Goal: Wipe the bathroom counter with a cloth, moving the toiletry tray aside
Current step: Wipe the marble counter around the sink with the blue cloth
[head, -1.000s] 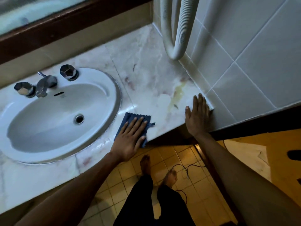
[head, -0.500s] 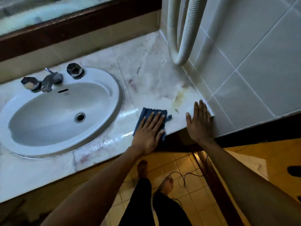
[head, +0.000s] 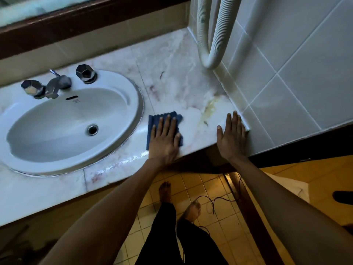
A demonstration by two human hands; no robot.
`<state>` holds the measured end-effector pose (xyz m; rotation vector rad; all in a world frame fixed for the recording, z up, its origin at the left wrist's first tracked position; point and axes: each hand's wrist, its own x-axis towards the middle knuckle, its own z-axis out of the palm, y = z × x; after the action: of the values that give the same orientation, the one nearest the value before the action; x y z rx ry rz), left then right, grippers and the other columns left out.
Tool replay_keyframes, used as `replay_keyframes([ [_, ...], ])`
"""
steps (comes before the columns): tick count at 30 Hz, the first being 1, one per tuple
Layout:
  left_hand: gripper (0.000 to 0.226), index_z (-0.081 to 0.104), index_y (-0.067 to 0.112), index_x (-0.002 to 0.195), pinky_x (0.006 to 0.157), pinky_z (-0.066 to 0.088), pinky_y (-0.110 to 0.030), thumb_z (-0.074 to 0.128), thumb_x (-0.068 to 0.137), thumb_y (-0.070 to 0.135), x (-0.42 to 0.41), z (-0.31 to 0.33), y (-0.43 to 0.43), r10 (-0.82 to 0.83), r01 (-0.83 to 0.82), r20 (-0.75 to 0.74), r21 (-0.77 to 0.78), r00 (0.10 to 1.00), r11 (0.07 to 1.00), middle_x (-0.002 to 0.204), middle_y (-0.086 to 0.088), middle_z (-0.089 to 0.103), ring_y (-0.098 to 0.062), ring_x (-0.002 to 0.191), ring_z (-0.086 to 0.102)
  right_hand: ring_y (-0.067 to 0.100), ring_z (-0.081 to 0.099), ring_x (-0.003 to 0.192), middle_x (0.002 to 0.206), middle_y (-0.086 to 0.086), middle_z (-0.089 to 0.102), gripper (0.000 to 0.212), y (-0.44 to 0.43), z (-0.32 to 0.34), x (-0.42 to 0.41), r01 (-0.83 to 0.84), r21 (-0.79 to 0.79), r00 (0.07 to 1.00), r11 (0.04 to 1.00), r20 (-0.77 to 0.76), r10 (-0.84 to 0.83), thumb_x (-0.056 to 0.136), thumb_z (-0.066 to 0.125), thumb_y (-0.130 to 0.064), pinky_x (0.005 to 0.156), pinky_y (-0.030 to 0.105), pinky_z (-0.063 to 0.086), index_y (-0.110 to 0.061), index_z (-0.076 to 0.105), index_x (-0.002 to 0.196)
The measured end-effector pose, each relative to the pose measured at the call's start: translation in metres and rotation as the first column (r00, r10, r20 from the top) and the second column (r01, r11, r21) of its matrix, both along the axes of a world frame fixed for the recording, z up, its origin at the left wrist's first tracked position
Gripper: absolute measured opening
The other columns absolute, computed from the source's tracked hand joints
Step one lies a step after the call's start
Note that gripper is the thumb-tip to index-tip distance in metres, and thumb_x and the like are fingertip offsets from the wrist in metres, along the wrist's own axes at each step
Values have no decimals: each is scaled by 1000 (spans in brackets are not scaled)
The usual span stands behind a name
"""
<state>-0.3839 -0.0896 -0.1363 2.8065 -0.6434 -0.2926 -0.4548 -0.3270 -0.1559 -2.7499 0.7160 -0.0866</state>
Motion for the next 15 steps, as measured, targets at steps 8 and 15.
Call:
replay_keyframes([
  [8,57,8,33,159,125,5,-41,15,105,48,18,8,45,-364,364,5,4,931,931,167,12,2,-12,155,-4,25,9,153,166,11,8,69,-13,9,-5,-64,90,997,994,-24,67,99,27,-47,123,41,10,-10,18,157],
  [15,52,20,25,159,124,3,-45,23,108,37,93,5,-82,-27,23,-31,-103,999,994,168,3,12,-21,155,4,21,7,153,167,5,5,65,-43,28,-31,-166,85,975,982,-137,177,103,38,-39,121,40,17,-14,14,158],
])
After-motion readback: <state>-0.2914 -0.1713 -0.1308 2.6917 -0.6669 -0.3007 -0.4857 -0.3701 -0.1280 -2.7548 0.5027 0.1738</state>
